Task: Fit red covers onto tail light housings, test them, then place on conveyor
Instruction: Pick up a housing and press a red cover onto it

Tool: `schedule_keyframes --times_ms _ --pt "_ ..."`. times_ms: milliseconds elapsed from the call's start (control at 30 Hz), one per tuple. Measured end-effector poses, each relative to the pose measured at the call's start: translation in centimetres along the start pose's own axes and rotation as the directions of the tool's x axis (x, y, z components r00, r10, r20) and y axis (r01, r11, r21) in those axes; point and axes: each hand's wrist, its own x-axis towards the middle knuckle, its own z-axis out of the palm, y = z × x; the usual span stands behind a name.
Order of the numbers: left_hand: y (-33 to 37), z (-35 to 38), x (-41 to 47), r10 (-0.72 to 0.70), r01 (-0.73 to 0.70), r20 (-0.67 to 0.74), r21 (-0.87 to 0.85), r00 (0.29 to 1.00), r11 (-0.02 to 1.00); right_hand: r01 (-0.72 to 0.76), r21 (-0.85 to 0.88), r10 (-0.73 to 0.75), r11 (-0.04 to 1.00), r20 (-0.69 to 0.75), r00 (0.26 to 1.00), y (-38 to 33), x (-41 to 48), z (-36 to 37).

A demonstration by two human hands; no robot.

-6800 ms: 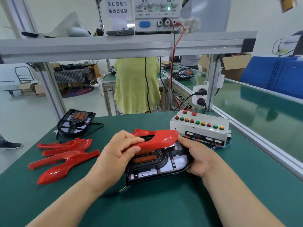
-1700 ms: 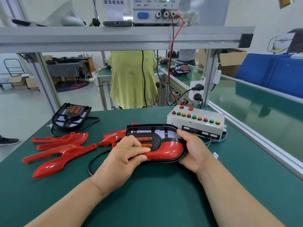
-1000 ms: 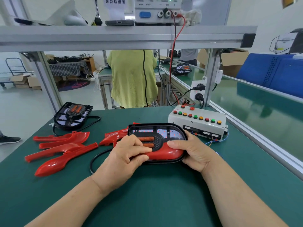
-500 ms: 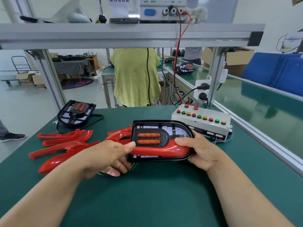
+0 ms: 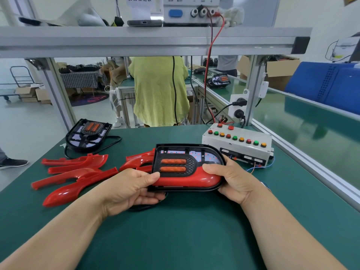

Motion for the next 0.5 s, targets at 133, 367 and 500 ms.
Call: schedule_keyframes --times_ms 133,367,500 --pt "-0.16 0.07 0.08 0.006 -0.006 0.004 -0.033 1.000 0.999 -0.007 -0.007 0.007 1.000 -0.011 1.000 0.00 0.03 0.00" --pt "-0.16 0.33 0.06 0.004 -0.006 -0.030 -0.073 1.000 0.997 -0.013 -0.016 0.012 1.000 -0.016 1.000 0.15 0.08 0.03" --pt "-0.09 0.60 -0.09 0.011 -0.013 -0.046 -0.041 0.999 0.999 -0.035 -0.029 0.034 0.999 -0.024 0.999 0.13 -0.03 -0.11"
